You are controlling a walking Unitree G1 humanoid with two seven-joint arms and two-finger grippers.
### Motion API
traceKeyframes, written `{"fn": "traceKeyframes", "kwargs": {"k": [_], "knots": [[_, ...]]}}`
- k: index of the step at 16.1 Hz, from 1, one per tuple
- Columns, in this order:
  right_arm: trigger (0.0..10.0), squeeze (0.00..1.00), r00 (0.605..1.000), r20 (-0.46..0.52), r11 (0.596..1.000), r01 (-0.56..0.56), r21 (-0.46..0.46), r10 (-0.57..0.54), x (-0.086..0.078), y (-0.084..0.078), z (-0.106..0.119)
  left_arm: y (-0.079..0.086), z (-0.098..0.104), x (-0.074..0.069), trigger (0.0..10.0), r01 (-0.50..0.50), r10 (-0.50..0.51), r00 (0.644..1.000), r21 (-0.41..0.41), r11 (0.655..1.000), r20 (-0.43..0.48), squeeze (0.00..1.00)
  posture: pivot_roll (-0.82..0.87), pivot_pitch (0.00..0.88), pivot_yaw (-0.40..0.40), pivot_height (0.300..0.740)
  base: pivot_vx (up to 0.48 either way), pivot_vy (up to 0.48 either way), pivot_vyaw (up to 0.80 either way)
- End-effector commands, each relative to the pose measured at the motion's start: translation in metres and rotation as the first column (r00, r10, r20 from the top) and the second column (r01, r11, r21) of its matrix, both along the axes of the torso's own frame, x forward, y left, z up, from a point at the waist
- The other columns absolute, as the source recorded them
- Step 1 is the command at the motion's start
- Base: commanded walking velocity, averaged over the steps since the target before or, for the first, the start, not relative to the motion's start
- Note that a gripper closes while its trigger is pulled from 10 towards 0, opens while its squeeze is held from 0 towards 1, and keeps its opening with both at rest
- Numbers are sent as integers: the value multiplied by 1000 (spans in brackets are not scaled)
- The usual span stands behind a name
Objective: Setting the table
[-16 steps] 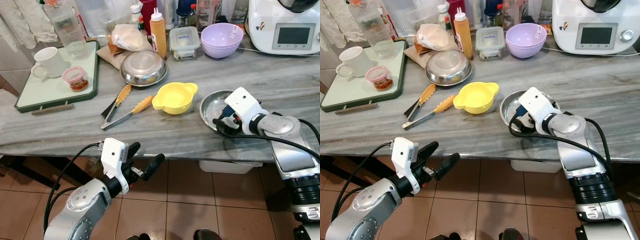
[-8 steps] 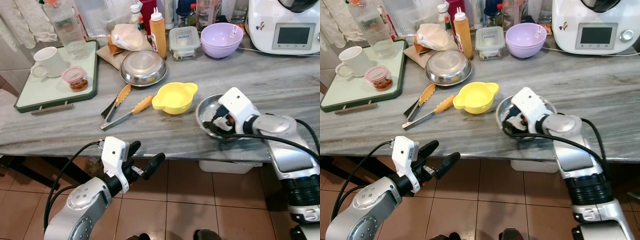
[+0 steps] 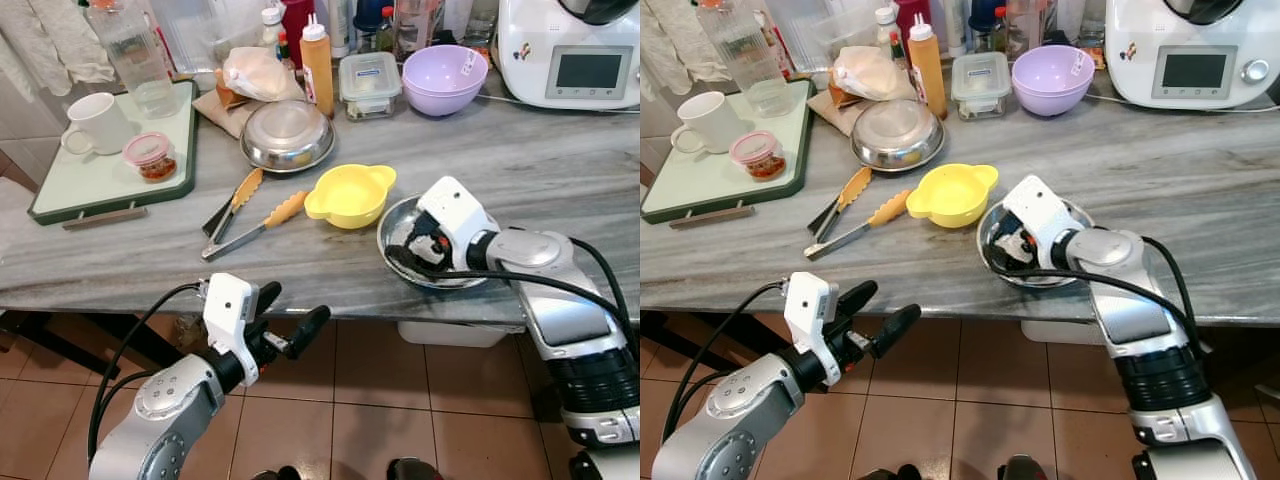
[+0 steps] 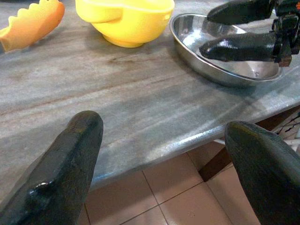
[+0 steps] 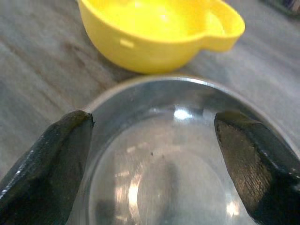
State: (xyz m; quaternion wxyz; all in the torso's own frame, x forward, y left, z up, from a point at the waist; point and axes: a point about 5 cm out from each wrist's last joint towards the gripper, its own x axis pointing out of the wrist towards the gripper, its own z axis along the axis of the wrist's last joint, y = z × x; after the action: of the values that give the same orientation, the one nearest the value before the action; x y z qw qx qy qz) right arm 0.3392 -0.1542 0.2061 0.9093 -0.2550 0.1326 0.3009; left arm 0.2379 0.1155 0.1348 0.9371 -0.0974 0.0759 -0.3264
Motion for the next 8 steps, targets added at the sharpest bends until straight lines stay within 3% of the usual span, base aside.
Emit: {"fn": "traceKeyframes", "kwargs": {"k": [1,8], "knots": [[10000,0,999,28,1000,-26,0,26,2,7,4,4,-7,-2,10000,-18,19,999,25,1000,-27,0,-280,171,115,740,0,0,0],[10000,0,998,38,999,-43,25,42,4,15,4,4,-7,-2,10000,-18,19,999,29,999,-28,0,-275,170,117,740,0,0,0]]}}
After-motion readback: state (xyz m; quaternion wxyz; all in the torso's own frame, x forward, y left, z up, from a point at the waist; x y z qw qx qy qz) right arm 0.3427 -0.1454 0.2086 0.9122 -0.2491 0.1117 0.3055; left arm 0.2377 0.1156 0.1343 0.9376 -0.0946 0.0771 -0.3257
